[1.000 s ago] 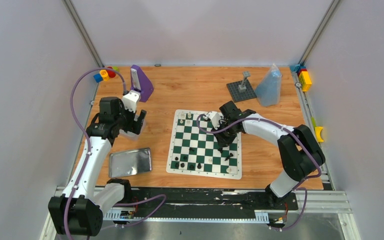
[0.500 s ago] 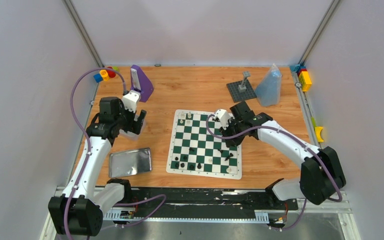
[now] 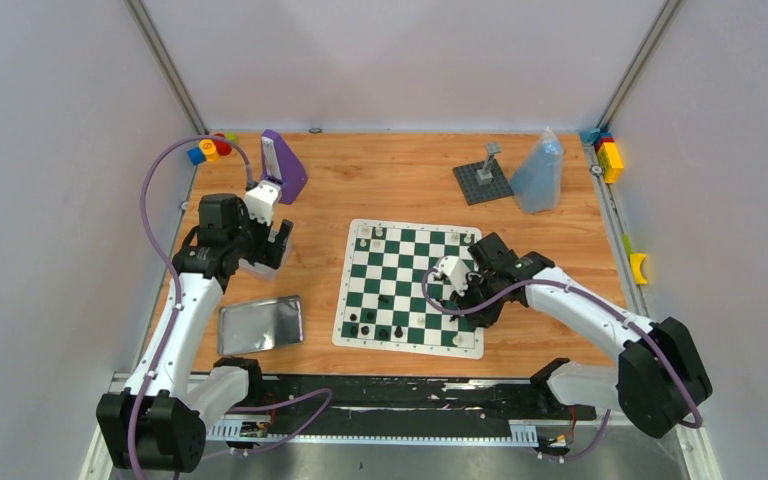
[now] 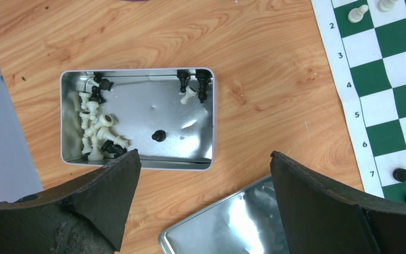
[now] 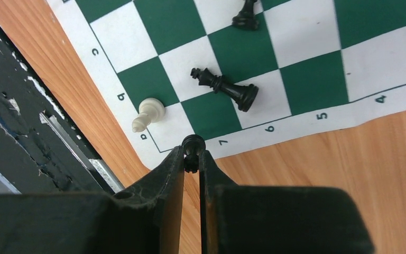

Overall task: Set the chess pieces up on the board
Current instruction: Place the chess piece on the chessboard.

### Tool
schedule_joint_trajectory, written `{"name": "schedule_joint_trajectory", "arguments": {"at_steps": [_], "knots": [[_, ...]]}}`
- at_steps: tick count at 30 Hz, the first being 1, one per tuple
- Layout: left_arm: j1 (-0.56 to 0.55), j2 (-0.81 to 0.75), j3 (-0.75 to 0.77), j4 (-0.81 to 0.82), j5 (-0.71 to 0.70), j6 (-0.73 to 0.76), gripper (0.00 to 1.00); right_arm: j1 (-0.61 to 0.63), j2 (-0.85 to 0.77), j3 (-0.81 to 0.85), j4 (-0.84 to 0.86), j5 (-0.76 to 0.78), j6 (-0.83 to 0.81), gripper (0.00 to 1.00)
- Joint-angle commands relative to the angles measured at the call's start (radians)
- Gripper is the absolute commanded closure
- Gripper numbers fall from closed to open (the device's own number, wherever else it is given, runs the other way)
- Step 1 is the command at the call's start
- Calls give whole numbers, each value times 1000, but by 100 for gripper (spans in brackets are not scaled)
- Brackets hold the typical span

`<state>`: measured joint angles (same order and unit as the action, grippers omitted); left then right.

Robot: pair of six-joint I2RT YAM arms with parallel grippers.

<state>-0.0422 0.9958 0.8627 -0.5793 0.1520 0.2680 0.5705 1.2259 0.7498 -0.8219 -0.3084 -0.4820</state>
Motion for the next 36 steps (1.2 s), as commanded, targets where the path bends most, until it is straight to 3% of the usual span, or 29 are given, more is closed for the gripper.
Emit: {"name": "schedule_joint_trajectory", "arguments": {"at_steps": [1, 19, 36], "knots": [[10, -7, 9, 20, 8, 14, 0, 21, -5, -42, 72, -21, -44, 100], [10, 0, 3, 23, 5, 19, 0, 108, -22, -70, 82, -47, -38, 100], [10, 4, 1, 22, 4, 20, 0, 114, -34, -79, 74, -42, -41, 97]]}}
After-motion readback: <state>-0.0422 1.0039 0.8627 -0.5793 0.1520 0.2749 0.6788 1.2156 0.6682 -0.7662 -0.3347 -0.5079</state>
